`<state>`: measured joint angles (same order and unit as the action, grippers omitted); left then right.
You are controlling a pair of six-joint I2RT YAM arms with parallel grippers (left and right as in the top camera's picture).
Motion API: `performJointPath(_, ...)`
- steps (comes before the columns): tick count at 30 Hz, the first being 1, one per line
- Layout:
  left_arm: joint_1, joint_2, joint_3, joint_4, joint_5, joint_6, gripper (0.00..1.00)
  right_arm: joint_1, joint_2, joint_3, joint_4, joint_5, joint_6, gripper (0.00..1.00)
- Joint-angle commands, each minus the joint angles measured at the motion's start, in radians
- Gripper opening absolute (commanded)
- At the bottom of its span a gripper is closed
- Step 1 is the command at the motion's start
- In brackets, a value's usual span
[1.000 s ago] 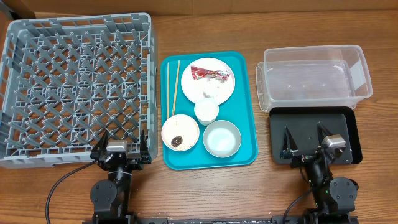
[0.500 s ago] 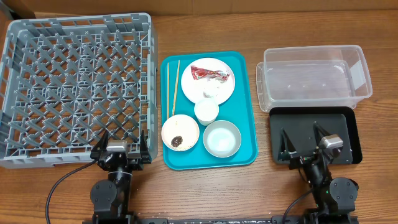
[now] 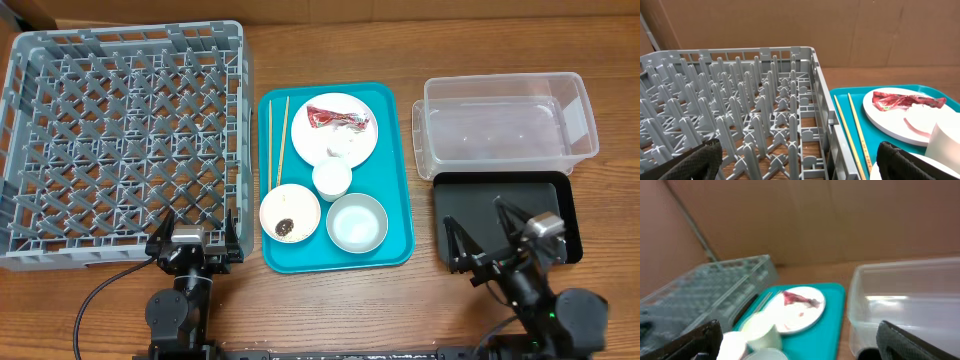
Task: Sort waste into correct bins and load items into the dishwasher
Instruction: 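Reach the right gripper to the red wrapper on the plate and grasp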
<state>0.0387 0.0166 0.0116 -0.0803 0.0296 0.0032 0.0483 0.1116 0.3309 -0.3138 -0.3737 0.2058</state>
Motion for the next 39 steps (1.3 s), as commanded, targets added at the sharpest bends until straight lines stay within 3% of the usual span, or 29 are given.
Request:
performJointPath(1,-0.006,-0.011,-0.007,0.003,-0.006,0.019,1.0,0.003,0.148,0.164,-0.043,-0.108,0.011,1.0)
performJointPath(8,-0.006,-0.011,-0.007,0.003,-0.006,0.019,1.0,0.005,0.718,0.636,-0.166,-0.324,0.011,1.0)
performJointPath(18,-0.006,-0.011,-0.007,0.003,-0.006,0.019,1.0,0.225,1.502,1.396,-0.61,-0.107,0.0,1.0)
performJointPath(21,-0.006,-0.011,-0.007,0.003,-0.006,0.019,1.0,0.272,1.639,1.495,-0.614,-0.099,0.005,1.0)
performJointPath(28,-0.006,-0.011,-0.007,0.003,-0.006,0.019,1.0,0.323,1.823,1.502,-0.449,-0.155,0.021,1.0)
performJointPath(31,-0.006,-0.011,-0.007,0.003,-0.006,0.019,1.0,0.326,1.867,1.502,-0.444,-0.053,0.229,1.0)
performJointPath(35,-0.006,-0.011,-0.007,0.003,-0.006,0.019,1.0,0.375,1.906,1.501,-0.525,0.28,0.689,1.0)
performJointPath(39,-0.006,-0.011,-0.007,0.003,-0.006,0.019,1.0,0.483,1.95,1.501,-0.541,0.597,0.967,1.0)
